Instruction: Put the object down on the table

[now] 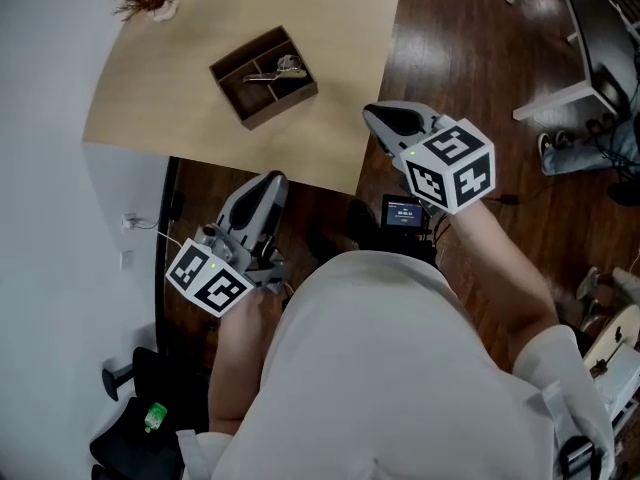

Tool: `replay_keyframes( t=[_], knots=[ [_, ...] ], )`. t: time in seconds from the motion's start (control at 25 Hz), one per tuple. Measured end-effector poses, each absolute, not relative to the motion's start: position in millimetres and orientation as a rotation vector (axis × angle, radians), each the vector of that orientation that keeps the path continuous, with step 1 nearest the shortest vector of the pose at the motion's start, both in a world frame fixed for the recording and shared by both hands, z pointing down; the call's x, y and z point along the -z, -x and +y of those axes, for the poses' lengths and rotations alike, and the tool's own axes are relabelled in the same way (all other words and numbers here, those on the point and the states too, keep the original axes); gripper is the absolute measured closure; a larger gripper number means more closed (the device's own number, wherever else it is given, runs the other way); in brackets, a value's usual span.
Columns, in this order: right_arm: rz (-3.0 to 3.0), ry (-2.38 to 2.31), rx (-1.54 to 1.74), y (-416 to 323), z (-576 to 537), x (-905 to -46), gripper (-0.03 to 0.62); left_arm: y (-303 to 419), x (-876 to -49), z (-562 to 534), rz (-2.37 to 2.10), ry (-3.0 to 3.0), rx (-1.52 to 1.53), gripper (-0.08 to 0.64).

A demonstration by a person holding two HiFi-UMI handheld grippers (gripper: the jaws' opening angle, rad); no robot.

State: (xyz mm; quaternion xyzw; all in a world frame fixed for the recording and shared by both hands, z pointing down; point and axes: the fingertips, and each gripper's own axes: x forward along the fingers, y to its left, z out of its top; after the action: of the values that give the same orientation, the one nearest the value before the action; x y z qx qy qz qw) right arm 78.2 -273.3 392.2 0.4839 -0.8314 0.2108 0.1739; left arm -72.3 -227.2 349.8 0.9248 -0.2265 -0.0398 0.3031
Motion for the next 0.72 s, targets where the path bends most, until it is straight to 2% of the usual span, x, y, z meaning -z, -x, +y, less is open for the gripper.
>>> replay_keyframes(
  t=[0.72],
  knots=[
    [-2.398, -1.354, -0.581, -63.4, -221.1, -382.6, 0.589, 66.4, -356.3, -179.0, -0.511, -2.465, 0.028, 0.558]
  ],
)
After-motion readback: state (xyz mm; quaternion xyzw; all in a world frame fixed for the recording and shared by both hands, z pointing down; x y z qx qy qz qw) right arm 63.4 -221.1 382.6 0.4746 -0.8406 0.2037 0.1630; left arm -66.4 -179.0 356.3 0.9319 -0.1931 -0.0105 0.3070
